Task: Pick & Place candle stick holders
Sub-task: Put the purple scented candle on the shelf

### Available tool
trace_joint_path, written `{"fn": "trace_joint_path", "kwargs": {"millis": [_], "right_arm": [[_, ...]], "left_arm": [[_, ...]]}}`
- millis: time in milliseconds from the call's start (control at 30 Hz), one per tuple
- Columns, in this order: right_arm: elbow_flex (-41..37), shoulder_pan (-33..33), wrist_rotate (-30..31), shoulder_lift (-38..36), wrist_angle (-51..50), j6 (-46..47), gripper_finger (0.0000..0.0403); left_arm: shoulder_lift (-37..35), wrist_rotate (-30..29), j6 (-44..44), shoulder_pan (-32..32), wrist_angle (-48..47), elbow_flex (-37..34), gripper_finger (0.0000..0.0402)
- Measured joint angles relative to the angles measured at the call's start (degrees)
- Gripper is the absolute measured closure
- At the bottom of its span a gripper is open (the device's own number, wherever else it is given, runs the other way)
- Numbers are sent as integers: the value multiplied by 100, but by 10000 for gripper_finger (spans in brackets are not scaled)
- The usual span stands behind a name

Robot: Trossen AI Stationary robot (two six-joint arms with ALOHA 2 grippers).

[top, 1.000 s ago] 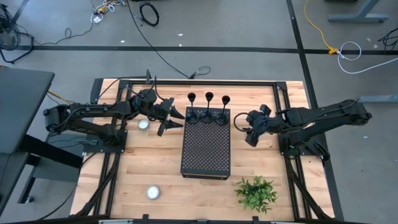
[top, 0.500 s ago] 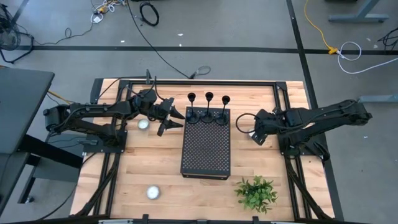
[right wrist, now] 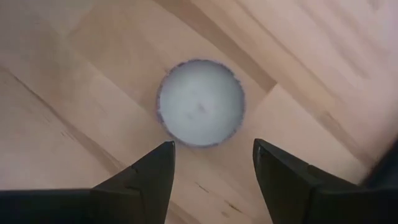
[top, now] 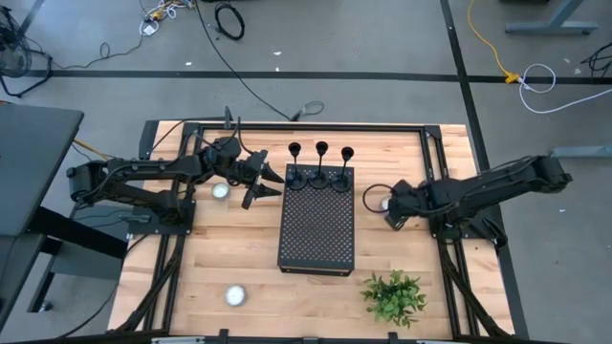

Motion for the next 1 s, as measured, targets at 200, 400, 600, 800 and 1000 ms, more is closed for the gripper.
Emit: {"fn": "trace_joint_path", "kwargs": {"millis": [200,400,600,800,1000], "right_arm": [[-281,-21,49,0,309,54,201],[-283,-106,332,0,537,-41,247],[-283,-129,386,0,689,-272,278],[-283,-270,452,2,691,-303,282],[-283,-436,437,2,691,-407,271]], "left_arm": [[0,0,2,-2,2,0,209],[0,0,2,0,2,0,209],[0,0,2,-2,2,0,209],[0,0,2,-1,0,0,209],[0,0,2,-2,0,0,209]]}}
